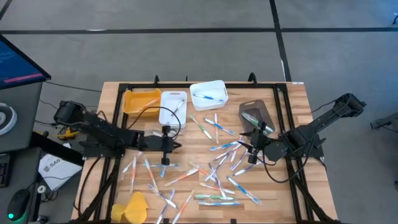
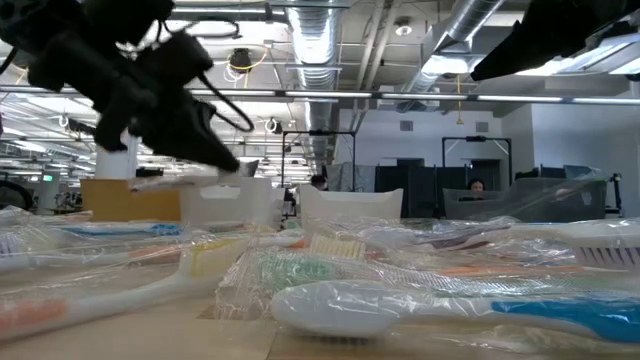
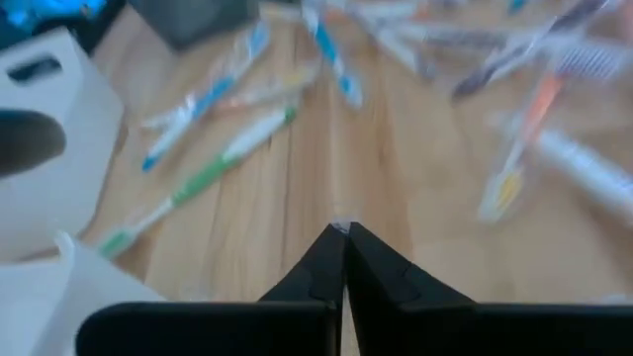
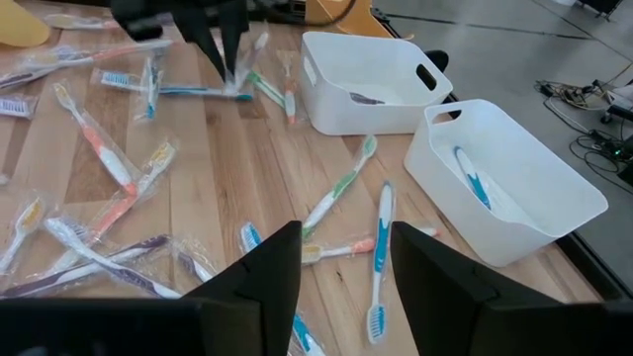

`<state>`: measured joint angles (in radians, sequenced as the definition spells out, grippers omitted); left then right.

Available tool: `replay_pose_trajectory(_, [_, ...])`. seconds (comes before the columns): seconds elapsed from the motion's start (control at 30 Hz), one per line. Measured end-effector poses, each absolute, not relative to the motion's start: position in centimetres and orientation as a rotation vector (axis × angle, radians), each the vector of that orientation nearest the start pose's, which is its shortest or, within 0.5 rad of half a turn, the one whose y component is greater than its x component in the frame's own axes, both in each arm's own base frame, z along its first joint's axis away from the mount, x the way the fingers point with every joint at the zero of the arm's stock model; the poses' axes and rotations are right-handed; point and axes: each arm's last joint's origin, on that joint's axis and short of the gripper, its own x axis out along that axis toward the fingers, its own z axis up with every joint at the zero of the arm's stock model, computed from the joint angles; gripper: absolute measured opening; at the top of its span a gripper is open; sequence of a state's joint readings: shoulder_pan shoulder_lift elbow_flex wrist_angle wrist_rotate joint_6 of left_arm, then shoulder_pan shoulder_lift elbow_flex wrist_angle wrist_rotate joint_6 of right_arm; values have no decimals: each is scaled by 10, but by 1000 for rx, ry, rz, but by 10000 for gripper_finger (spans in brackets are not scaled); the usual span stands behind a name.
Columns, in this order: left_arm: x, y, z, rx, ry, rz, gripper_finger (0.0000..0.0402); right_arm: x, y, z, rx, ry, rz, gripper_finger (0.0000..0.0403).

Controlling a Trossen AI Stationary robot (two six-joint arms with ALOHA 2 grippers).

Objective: Pick & Place Toothbrushes
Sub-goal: Put the purple toothbrush into the left white bin

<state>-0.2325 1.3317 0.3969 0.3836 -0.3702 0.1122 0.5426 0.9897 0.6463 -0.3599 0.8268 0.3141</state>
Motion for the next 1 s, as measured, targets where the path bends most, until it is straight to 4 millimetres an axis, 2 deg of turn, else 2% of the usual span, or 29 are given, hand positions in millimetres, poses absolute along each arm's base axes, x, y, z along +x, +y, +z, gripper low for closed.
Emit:
replay_pose_trajectory(0.3, [223,-43,209,87,193,184,1,176,81,241,-144,496,-352,150])
replay_pose_trajectory(0.47, [223,-32,230,22,12,246,1,176,81,241,-146,498,-353,146])
replay_pose_trajectory(0.6, [224,-4,239,-108,-79,345,1,177,82,239,-153,506,-354,145])
replay_pose_trajectory(0.87, [216,72,239,-521,-165,271,1,188,83,226,-239,569,-366,145])
replay_pose_trajectory(1.0, [211,89,244,-577,-245,259,1,194,80,222,-257,585,-384,145])
